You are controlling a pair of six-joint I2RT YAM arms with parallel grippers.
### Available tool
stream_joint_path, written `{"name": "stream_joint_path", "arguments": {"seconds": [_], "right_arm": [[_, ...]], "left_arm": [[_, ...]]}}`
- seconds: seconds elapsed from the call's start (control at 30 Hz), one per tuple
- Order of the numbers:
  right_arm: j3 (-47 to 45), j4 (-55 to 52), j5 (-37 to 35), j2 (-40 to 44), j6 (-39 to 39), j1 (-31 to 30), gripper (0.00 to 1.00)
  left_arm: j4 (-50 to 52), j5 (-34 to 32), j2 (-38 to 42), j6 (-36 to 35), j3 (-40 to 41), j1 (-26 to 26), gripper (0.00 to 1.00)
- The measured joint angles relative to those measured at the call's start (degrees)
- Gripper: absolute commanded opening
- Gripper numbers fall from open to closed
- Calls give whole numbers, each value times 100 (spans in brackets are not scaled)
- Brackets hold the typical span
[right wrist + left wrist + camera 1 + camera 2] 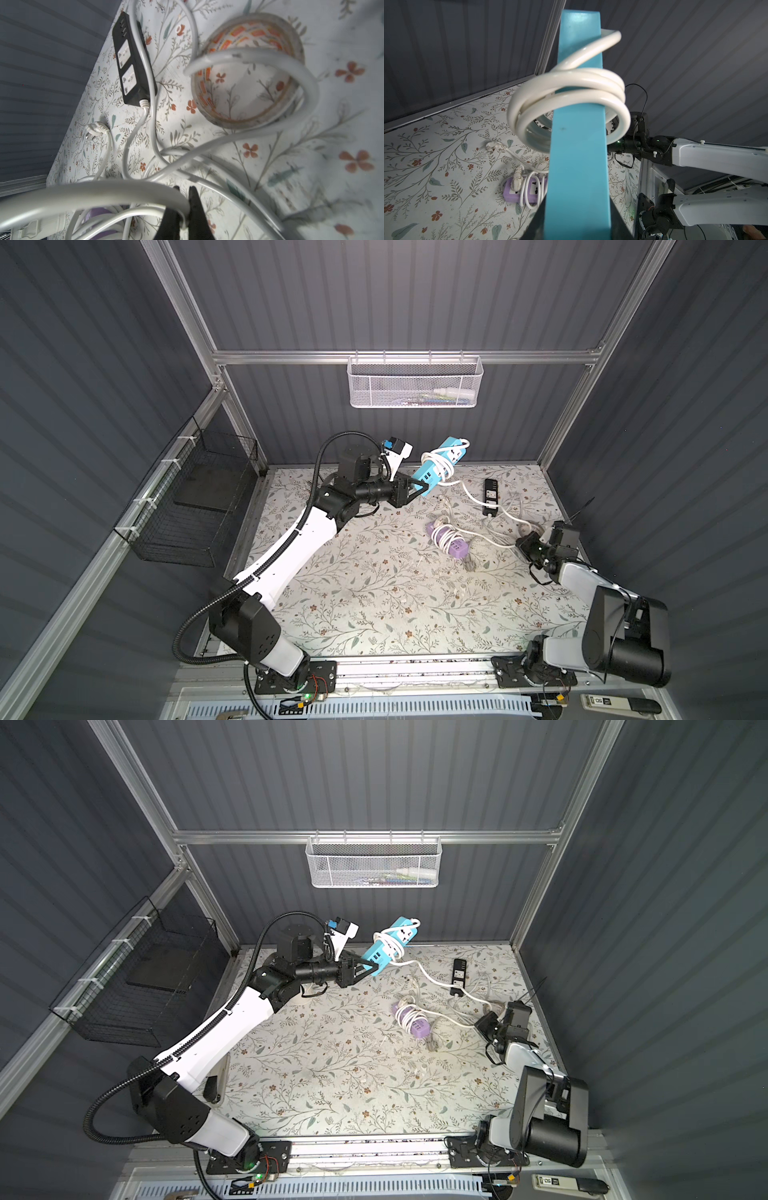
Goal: Unwrap the cord wrapped around the power strip
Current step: Unwrap the power cord from the power strip.
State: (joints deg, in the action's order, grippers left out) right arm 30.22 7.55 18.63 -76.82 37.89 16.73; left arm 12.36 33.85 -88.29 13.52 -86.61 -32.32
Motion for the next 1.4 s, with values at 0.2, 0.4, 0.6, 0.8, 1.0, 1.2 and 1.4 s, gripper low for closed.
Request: {"name": "stream_joint_path", "arguments": {"seconds": [0.2,0.4,0.6,0.8,1.0,1.2,1.4], "right_arm": [[-280,144,472,-59,472,361,0],[-706,212,546,105,876,544,0],[-931,96,378,752,1119,597,27],[-970,-33,315,1429,986,612,72],[-942,-533,337,2551,669,522,96],[-337,-1209,212,3598,120,-66,99],[96,-579,765,3324,-503,-839,99]], "left_arm": [[-2,2,22,0,9,15,0],[-2,48,22,4,11,15,0],[-125,227,-46,28,11,15,0],[-131,304,-304,24,11,-94,0],[-31,306,-424,22,9,-179,0],[55,328,-492,4,-87,-216,0],[271,369,-595,0,-275,-254,0]]}}
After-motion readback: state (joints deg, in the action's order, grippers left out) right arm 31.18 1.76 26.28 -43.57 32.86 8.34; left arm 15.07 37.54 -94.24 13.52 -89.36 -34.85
